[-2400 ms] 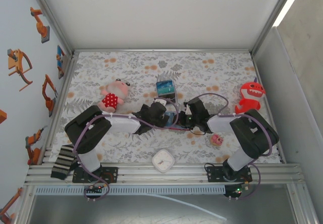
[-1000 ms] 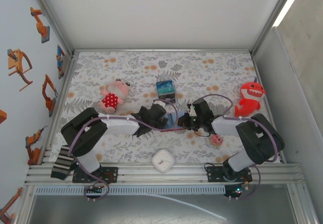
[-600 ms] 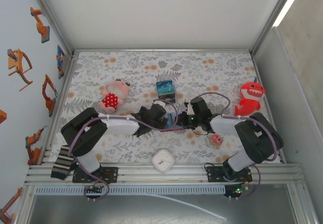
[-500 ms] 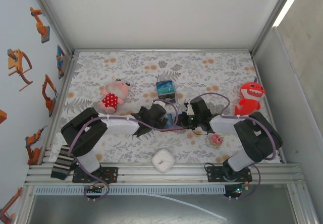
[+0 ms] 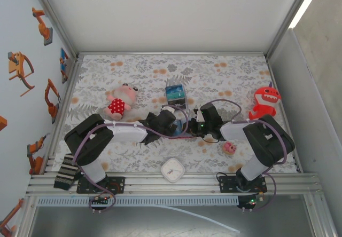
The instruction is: Take the credit cards out of the card holder
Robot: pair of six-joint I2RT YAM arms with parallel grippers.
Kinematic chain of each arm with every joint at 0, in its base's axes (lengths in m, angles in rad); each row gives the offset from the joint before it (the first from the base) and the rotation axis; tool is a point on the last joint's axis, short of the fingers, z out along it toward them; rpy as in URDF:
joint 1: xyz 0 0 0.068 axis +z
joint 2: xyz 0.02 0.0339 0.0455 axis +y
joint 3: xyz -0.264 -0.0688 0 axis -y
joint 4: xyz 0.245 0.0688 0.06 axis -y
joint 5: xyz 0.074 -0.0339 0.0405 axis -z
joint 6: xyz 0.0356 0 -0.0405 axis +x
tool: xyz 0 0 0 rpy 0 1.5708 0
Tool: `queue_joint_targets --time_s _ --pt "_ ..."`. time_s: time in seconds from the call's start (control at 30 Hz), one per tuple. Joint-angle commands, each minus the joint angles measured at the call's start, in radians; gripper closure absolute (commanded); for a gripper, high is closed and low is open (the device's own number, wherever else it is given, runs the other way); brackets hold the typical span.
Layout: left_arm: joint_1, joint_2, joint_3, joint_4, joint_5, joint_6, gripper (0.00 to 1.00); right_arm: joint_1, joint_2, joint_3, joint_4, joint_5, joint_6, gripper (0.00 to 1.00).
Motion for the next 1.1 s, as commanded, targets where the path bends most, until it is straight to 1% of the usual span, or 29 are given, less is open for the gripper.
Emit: queue_joint_targets --time_s 0.0,0.07,0.1,0.17,0.37,0.53,0.8,0.83,0.87,0.9,1.0,1.07 --pt "-0.007 0.010 -0.017 -0.092 0.013 -0.008 0.03 0.010 0.017 -0.013 0.038 -0.018 0.014 0.81" --pt "-0.007 0.011 -0.017 -0.094 0.012 -0.009 0.03 0.010 0.020 -0.018 0.024 -0.004 0.017 0.77" --pt "-0.007 0.010 -0.017 -0.094 0.012 -0.010 0.03 0.010 0.017 -0.022 0.015 0.003 0.019 0.76" --pt "-0.009 0.010 -0.016 -0.098 0.011 -0.013 0.03 0.010 0.010 -0.031 -0.005 0.025 0.022 0.76" --pt "-0.010 0.009 -0.011 -0.110 0.011 -0.022 0.03 0.017 -0.014 -0.051 -0.035 0.038 0.021 0.77" --pt "-0.013 0.003 -0.009 -0.117 0.007 -0.026 0.03 0.049 -0.011 -0.050 -0.038 0.047 0.026 0.80" --pt "-0.019 0.004 -0.006 -0.124 0.002 -0.035 0.03 0.061 -0.001 -0.075 0.061 0.038 0.069 0.82" --pt "-0.019 0.003 -0.007 -0.125 0.003 -0.038 0.03 0.061 0.004 -0.081 0.085 0.033 0.080 0.79" --pt "-0.019 0.003 -0.008 -0.126 0.002 -0.040 0.03 0.061 0.010 -0.084 0.098 0.033 0.086 0.75" --pt "-0.019 0.001 -0.008 -0.126 0.001 -0.041 0.03 0.061 0.013 -0.087 0.101 0.036 0.089 0.73" --pt "-0.019 -0.002 -0.011 -0.126 0.000 -0.047 0.03 0.061 0.020 -0.096 0.106 0.046 0.095 0.73" --pt "-0.019 -0.003 -0.012 -0.125 0.002 -0.047 0.03 0.061 0.024 -0.101 0.122 0.043 0.099 0.77"
